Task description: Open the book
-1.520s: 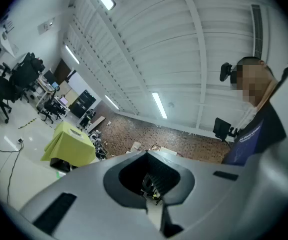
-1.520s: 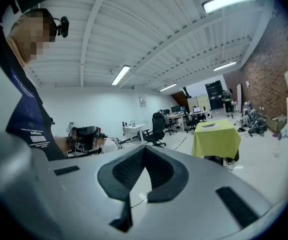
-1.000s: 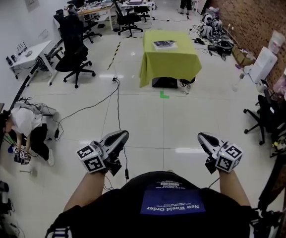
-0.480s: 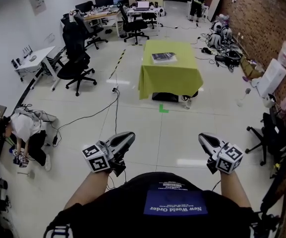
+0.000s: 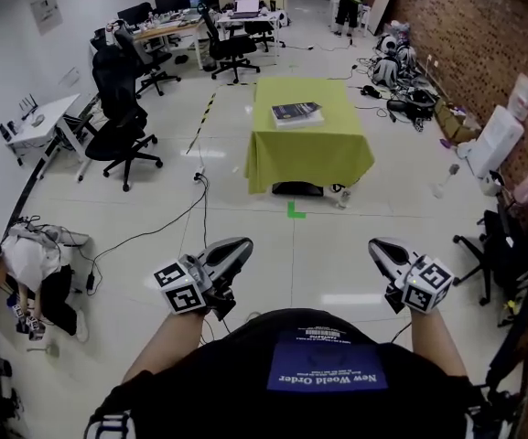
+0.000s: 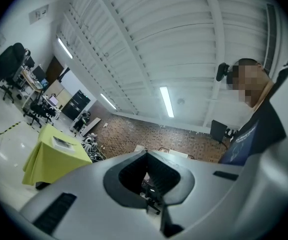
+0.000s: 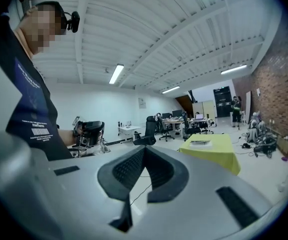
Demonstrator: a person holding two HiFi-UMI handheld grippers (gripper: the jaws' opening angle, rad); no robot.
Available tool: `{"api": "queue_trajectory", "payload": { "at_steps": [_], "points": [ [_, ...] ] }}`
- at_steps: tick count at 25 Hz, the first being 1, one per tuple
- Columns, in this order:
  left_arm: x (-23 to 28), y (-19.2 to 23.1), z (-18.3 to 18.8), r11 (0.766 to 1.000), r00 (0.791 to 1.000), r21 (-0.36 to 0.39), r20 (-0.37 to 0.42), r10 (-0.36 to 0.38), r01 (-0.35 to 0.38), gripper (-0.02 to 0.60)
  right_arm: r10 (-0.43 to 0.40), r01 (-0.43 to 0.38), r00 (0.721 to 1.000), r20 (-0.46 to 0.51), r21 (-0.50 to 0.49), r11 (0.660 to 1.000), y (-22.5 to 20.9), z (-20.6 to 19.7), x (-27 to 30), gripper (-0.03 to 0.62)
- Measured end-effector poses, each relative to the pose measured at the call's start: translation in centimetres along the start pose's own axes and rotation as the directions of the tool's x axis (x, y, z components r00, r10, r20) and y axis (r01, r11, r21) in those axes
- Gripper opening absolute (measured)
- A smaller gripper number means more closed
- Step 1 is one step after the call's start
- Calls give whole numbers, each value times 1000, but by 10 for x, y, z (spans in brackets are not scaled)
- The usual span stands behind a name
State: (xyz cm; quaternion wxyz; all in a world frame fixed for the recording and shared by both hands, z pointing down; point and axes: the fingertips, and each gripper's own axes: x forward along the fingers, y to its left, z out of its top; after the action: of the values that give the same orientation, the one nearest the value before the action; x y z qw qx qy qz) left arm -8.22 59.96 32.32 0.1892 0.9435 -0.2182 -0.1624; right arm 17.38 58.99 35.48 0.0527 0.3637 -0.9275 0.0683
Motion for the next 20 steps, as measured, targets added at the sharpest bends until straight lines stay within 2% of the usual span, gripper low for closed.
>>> {"api": "queue_trajectory", "payload": {
  "at_steps": [4, 9, 11, 13, 14, 20],
  "points": [
    [-2, 61, 35, 999, 998, 15, -43, -37, 37, 5, -35, 34, 999, 40, 32, 999, -19, 24, 61, -14],
    [-8, 128, 63, 996, 992, 50, -113, -64, 70, 5, -48, 46, 997, 68, 24, 999, -36, 45, 129, -14],
    [0, 152, 73, 996, 992, 42, -110, -69, 74, 5, -29, 28, 998, 59, 17, 999, -44, 48, 151, -14],
    [12, 169, 78, 996, 991, 34, -106, -77, 81, 5, -4, 4, 999, 40, 10, 1000, -56, 50, 170, 37],
    [17, 177, 78, 996, 991, 35, -112, -78, 82, 5, 4, -4, 999, 32, 7, 1000, -64, 49, 178, 37],
    [62, 237, 77, 998, 990, 50, -140, -31, 39, 5, 71, -71, 997, 11, -12, 997, -133, 43, 233, 58]
  ]
}}
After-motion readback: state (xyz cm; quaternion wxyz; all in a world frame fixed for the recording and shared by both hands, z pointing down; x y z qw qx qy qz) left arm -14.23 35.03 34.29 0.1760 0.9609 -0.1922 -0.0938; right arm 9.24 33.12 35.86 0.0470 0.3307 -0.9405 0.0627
